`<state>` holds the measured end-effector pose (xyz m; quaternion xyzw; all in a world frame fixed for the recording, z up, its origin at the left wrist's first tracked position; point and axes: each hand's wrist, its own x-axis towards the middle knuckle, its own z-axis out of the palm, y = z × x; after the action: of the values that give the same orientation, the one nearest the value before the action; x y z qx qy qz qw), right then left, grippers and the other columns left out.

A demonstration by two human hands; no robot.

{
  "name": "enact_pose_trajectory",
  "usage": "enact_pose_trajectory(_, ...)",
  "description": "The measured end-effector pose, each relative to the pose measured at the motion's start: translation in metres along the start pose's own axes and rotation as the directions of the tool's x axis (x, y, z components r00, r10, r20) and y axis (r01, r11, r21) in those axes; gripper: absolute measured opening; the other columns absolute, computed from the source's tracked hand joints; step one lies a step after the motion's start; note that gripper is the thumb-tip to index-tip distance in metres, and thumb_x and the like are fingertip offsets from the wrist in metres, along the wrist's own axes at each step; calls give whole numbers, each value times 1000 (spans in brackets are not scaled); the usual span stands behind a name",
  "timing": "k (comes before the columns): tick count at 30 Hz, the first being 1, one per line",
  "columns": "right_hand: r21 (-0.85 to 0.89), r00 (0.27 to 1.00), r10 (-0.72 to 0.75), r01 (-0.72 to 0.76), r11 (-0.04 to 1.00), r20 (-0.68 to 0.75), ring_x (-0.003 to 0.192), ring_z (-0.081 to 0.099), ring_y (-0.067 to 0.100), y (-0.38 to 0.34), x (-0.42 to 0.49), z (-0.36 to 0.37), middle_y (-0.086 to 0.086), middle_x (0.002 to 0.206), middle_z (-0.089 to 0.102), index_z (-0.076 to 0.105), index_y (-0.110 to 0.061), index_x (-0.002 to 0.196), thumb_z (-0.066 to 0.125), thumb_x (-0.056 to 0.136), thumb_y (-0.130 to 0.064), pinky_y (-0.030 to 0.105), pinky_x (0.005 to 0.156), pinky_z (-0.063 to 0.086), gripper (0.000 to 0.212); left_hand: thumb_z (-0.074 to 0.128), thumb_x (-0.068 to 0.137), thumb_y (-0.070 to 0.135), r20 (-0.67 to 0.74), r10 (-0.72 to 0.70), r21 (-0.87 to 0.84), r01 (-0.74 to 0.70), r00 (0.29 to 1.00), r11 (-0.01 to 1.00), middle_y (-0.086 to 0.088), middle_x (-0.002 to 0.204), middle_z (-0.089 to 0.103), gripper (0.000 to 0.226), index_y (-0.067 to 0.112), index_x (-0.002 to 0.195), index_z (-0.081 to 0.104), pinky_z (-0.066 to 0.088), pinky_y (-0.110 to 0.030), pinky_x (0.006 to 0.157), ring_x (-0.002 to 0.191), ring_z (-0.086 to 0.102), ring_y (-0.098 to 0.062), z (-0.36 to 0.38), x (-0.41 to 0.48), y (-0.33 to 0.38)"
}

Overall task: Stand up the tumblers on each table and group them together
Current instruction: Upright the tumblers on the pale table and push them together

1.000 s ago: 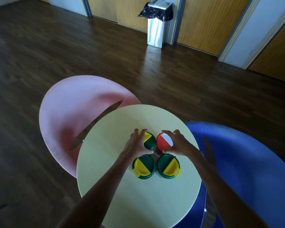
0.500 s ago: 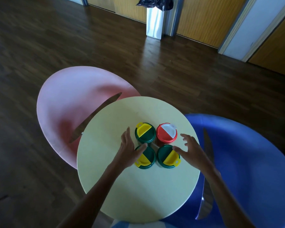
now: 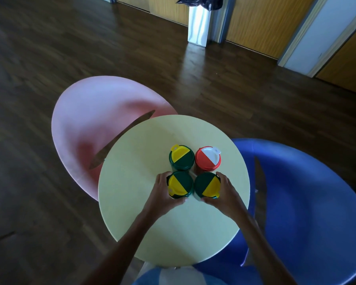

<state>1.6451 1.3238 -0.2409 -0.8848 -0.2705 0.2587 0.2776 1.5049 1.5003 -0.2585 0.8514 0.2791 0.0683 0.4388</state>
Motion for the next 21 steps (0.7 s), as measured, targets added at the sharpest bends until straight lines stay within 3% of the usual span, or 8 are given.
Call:
enact_pose_trajectory(7, 91, 999, -5, 8, 996, -36, 103, 47, 12, 1, 1, -3, 1, 127, 52, 38, -16, 131, 85, 62, -37, 25, 80, 41, 87, 87, 56, 36, -23, 8, -22, -9, 1000, 1000, 1, 120, 46, 84, 19, 125, 42, 37, -1, 77, 104, 46, -8, 1, 2, -2)
enact_pose_trajectory(21, 94, 999, -36, 40, 995, -41, 116, 48, 17, 5, 1, -2, 1, 134, 49, 37, -20, 135, 82, 64, -37, 30, 88, 47, 85, 85, 56, 40, -47, 14, -2, -14, 999, 1000, 3, 119, 45, 85, 18, 126, 42, 38, -5, 76, 103, 48, -8, 5, 2, -2)
